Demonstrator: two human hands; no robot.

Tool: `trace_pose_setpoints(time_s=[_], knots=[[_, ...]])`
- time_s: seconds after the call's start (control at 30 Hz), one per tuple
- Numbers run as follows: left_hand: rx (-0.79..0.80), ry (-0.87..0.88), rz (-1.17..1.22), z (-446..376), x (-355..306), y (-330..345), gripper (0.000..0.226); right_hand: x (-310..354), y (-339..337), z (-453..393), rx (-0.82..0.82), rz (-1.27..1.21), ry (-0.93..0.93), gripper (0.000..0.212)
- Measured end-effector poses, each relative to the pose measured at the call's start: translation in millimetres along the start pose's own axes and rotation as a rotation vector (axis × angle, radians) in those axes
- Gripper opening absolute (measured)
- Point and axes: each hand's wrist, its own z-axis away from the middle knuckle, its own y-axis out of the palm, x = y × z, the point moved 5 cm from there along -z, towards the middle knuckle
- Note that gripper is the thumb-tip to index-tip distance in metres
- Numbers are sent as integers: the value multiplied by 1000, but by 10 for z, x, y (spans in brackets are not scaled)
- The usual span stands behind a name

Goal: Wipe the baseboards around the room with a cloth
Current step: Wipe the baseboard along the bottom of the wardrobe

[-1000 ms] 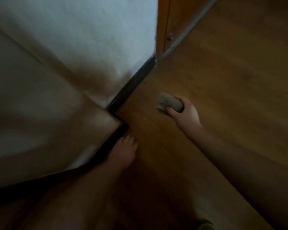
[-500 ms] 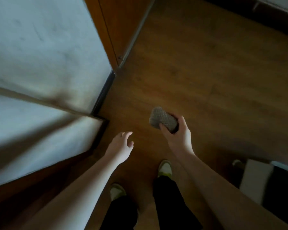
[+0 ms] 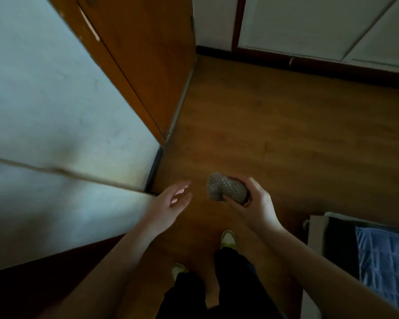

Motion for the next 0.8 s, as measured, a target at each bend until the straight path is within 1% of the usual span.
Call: trace_pose_setpoints(time_s=[0.03, 0.1, 0.13, 0.23, 0.27, 0.33, 0.43, 0.47, 0.57, 0.6, 0.73, 0.8], knots=[[-12, -1, 10, 22, -102, -60, 55, 73, -58, 0, -3, -7, -5, 47], [-41, 23, 2, 47, -267, -189, 75, 215, -136, -37, -21, -26, -23, 47], [-47, 43, -20, 49, -347, -244, 80, 282, -168, -67, -31, -22, -31, 47], [-58, 97, -89, 5, -560, -380, 77, 457, -228, -226, -43, 1, -53, 46], [-56, 104, -98, -23, -613, -426, 79, 510, -231, -289, -48, 4, -60, 46], [-40, 99, -69, -137, -696, -525, 82, 585, -201, -453, -52, 19, -65, 46], [-17, 139, -32, -386, -823, -747, 70, 681, -69, -784, -55, 29, -57, 48], [-8, 157, -29, -494, -852, -848, 72, 724, -8, -913, -60, 44, -61, 48], [11, 201, -41, -870, -915, -1188, 89, 866, 150, -1319, -87, 60, -68, 48], [-1, 216, -66, -1004, -953, -1309, 90, 925, 176, -1447, -112, 58, -69, 48], [-122, 248, -218, -1509, -1177, -1783, 73, 1086, 107, -1878, -212, 57, -29, 46], [-136, 302, -327, -1713, -1350, -1933, 76, 1107, -3, -2016, -263, 62, -10, 46]])
